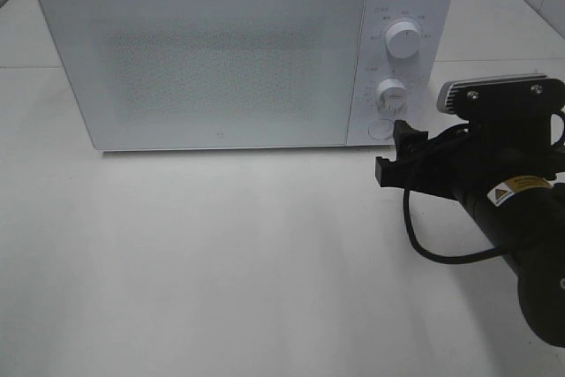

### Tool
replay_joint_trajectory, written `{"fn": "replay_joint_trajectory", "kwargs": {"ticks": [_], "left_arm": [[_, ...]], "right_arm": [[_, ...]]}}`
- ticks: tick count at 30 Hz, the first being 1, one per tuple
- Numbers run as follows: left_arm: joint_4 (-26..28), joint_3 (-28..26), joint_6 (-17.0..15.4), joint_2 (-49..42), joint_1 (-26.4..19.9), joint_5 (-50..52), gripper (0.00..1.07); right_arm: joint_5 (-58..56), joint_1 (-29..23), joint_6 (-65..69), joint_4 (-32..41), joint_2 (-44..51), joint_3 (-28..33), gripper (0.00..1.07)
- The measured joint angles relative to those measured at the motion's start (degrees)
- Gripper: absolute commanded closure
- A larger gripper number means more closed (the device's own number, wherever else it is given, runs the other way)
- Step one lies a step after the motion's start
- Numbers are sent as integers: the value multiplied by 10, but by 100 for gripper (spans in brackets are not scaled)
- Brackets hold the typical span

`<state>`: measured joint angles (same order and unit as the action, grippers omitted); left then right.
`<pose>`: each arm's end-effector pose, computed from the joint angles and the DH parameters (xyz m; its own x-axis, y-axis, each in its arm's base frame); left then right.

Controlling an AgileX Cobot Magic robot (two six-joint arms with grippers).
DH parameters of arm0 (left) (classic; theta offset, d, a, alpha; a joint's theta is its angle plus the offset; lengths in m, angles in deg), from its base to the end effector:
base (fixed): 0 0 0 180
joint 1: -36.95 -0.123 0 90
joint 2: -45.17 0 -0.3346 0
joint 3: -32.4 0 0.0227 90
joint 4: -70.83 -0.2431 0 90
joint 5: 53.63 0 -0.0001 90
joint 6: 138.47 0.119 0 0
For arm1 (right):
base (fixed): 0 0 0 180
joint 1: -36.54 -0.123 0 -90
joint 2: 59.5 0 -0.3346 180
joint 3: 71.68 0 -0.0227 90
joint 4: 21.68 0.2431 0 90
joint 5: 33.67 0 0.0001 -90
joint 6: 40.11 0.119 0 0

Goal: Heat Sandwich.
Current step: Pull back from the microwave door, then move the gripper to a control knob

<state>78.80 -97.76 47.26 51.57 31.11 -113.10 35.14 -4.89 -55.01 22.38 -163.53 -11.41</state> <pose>-0.0348 -0.0178 0.2634 -0.4274 -0.0148 -0.9039 0.0186 0.9995 -0.0251 0.2438 0.1123 0.1998 -0.1659 -0.0689 -0.9837 -0.0168 0.9976 -0.0670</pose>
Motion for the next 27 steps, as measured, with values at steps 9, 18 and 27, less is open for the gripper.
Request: {"fn": "replay_joint_trajectory", "kwargs": {"ticks": [9, 18, 27], "left_arm": [[0, 0, 0, 0, 0, 0, 3], [0, 0, 0, 0, 0, 0, 3], [0, 0, 0, 0, 0, 0, 3]], "right_arm": [[2, -5, -2, 23, -10, 0, 31], [2, -5, -2, 25, -11, -10, 31], [-1, 26, -2, -3, -52, -59, 31]]}}
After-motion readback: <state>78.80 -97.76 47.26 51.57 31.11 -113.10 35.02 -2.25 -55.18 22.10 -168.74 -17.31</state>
